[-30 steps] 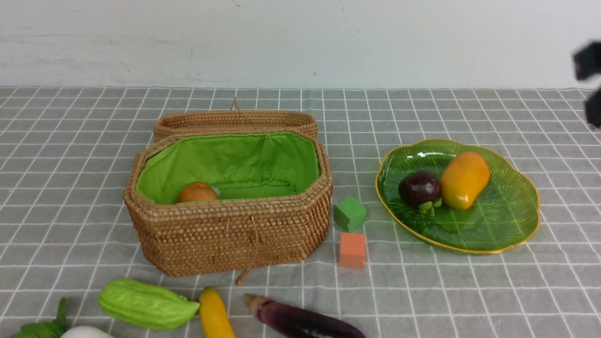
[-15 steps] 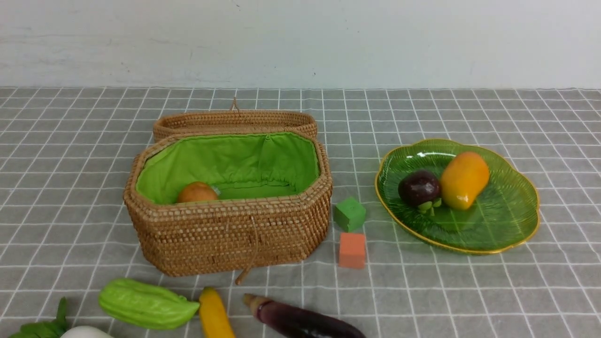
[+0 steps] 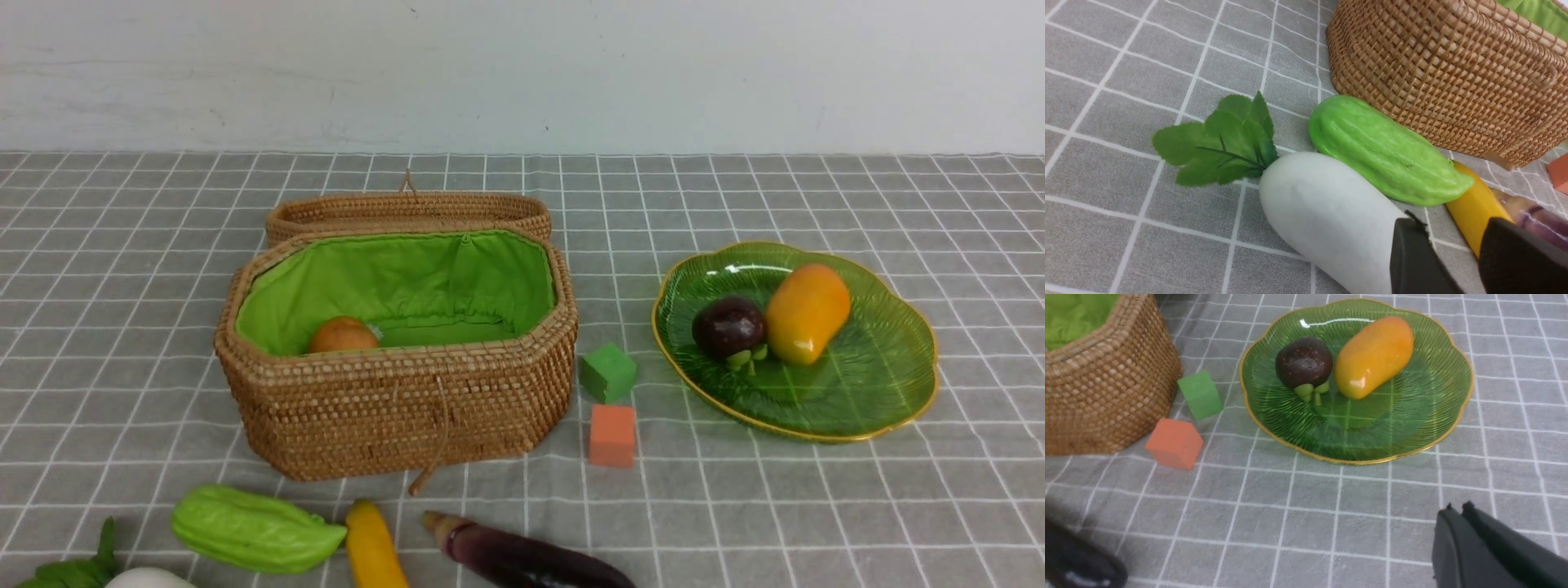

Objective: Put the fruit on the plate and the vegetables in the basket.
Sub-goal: Take a daikon with your left arm and place it on the basket on the left.

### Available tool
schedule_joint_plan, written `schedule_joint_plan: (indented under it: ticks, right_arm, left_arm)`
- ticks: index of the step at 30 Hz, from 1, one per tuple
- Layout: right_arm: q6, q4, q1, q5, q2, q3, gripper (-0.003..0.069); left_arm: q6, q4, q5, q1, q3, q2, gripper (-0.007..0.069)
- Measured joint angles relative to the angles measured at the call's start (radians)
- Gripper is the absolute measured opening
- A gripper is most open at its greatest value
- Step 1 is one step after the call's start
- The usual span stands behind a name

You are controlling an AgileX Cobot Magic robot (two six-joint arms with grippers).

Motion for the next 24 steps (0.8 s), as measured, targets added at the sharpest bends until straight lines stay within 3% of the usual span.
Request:
schedule_joint_plan:
  ticks: [8, 14, 21, 24]
  right_arm:
    - [0.000, -0.006, -0.205, -0.004, -0.259, 0.171, 0.0005]
    - [0.000, -0.010, -0.253, -0.016, -0.410, 0.337, 0.0006]
    - [0.000, -0.010, -0.279, -0.266, -0.556, 0.502, 0.0013]
    - [0.000, -0.010, -0.279, -0.260, -0.560, 0.523, 0.0014]
  left_arm:
    - [0.000, 0.000, 0.000, 0.000, 0.000, 0.000, 0.0239]
    - [0.000, 0.000, 0.000, 0.000, 0.000, 0.000, 0.0239]
    - [0.000, 0.000, 0.000, 0.000, 0.000, 0.000, 0.0239]
    - [0.000, 0.000, 0.000, 0.000, 0.000, 0.000, 0.0239]
